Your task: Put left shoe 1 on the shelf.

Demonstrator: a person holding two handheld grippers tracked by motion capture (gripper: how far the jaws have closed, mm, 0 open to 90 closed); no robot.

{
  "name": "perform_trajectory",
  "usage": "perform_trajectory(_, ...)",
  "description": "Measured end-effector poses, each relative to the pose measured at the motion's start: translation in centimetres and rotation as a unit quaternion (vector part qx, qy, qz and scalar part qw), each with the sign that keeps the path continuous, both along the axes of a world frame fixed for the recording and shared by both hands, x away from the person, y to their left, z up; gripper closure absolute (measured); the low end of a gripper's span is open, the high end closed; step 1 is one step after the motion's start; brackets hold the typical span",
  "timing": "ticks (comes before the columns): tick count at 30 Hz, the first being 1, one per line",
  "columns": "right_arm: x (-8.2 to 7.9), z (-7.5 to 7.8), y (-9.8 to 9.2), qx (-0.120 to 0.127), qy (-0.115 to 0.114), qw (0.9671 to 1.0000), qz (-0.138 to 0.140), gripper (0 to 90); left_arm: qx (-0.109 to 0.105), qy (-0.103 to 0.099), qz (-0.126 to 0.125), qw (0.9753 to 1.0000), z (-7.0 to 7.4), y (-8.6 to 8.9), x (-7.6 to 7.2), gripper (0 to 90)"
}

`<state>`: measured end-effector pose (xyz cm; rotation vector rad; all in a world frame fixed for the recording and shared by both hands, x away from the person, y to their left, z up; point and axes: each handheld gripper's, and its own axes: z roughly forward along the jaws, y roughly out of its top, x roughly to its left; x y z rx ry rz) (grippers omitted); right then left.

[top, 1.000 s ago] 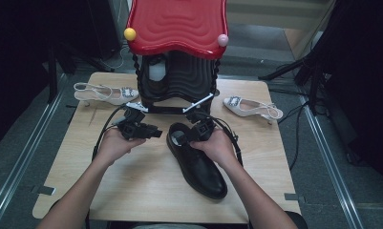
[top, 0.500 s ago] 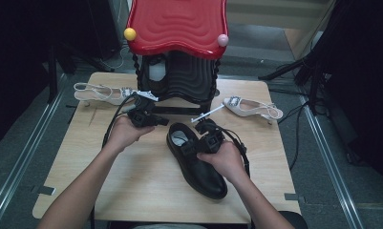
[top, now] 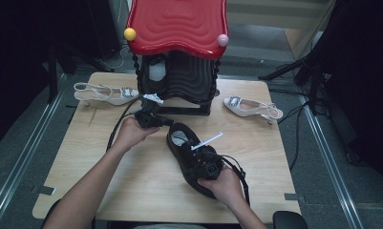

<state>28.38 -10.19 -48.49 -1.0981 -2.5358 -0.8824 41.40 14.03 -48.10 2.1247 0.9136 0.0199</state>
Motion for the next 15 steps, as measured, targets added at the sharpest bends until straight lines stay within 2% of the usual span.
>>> perform_trajectory(2, 0.2, -0.6, -0.7, -0.008, -0.002, 0.9999, -0.010, 90.0, 0.004, 0.000, -0.004, 1.0000, 0.1, 0.1, -0.1, 89.3)
perform_trajectory(4, 0.5, -0.9, -1.6, 0.007, 0.004, 0.9997, -0.021, 90.0, 0.005, 0.001, -0.007, 1.0000, 0.1, 0.1, -0.4, 89.7)
perform_trajectory(9, 0.9, -0.6, -3.0, 0.009, -0.004, 0.9993, -0.037, 90.0, -0.006, 0.006, -0.008, 0.9999, -0.1, 0.7, -1.3, 89.6)
perform_trajectory(15, 1.1, -0.6, -4.4, 0.000, -0.012, 0.9987, -0.049, 90.0, -0.002, 0.012, -0.016, 0.9998, -0.2, 1.2, -2.8, 89.6)
